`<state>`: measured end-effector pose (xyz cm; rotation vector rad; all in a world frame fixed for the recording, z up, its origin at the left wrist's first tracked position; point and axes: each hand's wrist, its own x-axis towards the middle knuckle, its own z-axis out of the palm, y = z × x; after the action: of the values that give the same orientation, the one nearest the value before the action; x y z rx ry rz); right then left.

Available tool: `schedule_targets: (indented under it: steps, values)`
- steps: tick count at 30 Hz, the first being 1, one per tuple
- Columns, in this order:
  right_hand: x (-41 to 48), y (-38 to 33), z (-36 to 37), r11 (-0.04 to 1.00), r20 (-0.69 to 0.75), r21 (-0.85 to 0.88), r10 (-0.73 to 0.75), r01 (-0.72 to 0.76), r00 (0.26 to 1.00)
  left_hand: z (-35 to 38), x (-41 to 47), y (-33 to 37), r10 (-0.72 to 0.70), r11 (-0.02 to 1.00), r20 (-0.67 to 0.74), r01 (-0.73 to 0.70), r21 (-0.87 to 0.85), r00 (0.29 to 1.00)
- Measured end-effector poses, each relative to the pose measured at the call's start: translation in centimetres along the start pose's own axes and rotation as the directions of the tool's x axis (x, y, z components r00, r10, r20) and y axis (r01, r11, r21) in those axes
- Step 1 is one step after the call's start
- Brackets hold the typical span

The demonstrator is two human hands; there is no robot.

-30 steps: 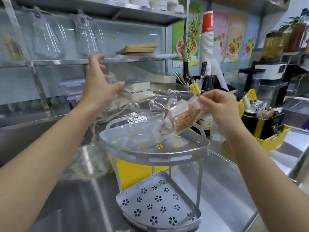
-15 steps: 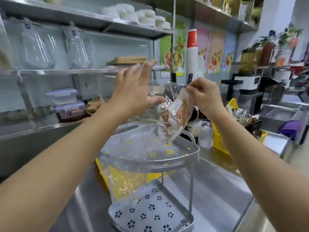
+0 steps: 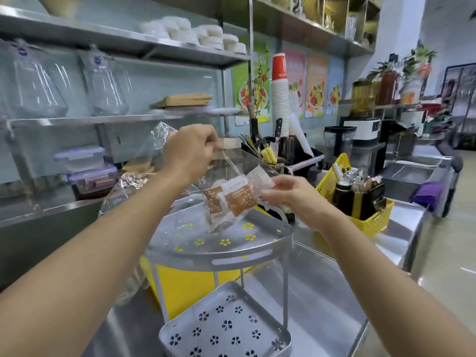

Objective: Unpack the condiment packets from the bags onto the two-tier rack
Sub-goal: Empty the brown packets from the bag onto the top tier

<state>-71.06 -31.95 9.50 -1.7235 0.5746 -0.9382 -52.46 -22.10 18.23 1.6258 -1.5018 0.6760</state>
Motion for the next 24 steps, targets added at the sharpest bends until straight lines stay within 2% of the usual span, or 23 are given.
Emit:
schedule_targets:
  steps: [2,4,7,10,12,14,15,17,18,19,20,22,24]
  values:
    - [-0.4,0.1,0.5,0.998,0.022,-0.056,-0.037,0.038,0.999,-0.4,0.2,0.1,-0.051,0.997,-0.041,0.049,-0.061,0.998]
    - [-0.6,-0.4,1.2,0.993,-0.044,-0.084,-0.086,0.082,0.995,-0.7,0.3,0.1,-0.062,0.994,-0.044,0.058,-0.097,0.997]
    - [-0.5,-1.1,2.0,0.992,-0.167,0.023,-0.117,0.123,0.979,-1.1,0.5,-0.1,-0.068,0.990,-0.052,0.061,-0.125,0.996]
    - [-0.4,-1.1,2.3,0.990,-0.245,0.068,-0.103,0.123,0.964,-1.7,-0.5,-0.3,-0.071,0.990,-0.086,0.081,0.119,0.994]
    - [-0.5,-0.9,2.5,0.991,-0.246,0.053,-0.106,0.122,0.964,-2.6,-2.4,0.1,0.065,0.991,-0.191,-0.041,0.127,0.979]
    - [-0.6,-0.7,2.6,0.989,-0.255,0.072,-0.104,0.127,0.961,-3.5,-4.7,0.6,0.132,0.990,-0.159,-0.140,-0.037,0.978]
    - [-0.6,-0.7,2.7,0.987,-0.269,0.088,-0.103,0.131,0.958,-3.9,-5.6,0.8,0.106,0.992,-0.073,-0.111,-0.057,0.992]
    - [-0.5,-0.4,2.6,0.979,-0.306,0.145,-0.091,0.141,0.948,-4.2,-6.5,0.3,-0.061,0.992,0.063,0.054,0.115,0.996]
    - [-0.5,-0.2,2.5,0.975,-0.321,0.168,-0.086,0.146,0.943,-4.2,-6.6,-0.7,-0.162,0.971,0.049,0.150,0.185,0.986]
    - [-0.5,-0.1,2.5,0.972,-0.332,0.178,-0.088,0.154,0.939,-4.3,-6.7,-1.9,-0.276,0.946,0.022,0.268,0.182,0.961]
    - [-0.5,0.0,2.4,0.970,-0.340,0.180,-0.094,0.162,0.936,-4.5,-6.7,-3.2,-0.406,0.909,0.030,0.401,0.111,0.913]
    - [-0.6,0.0,2.5,0.966,-0.362,0.185,-0.103,0.180,0.927,-4.9,-6.9,-5.3,-0.585,0.783,0.212,0.613,-0.104,0.783]
    - [-0.6,-0.2,2.6,0.962,-0.389,0.193,-0.107,0.195,0.915,-4.6,-7.6,-6.6,-0.572,0.679,0.437,0.699,-0.223,0.694]
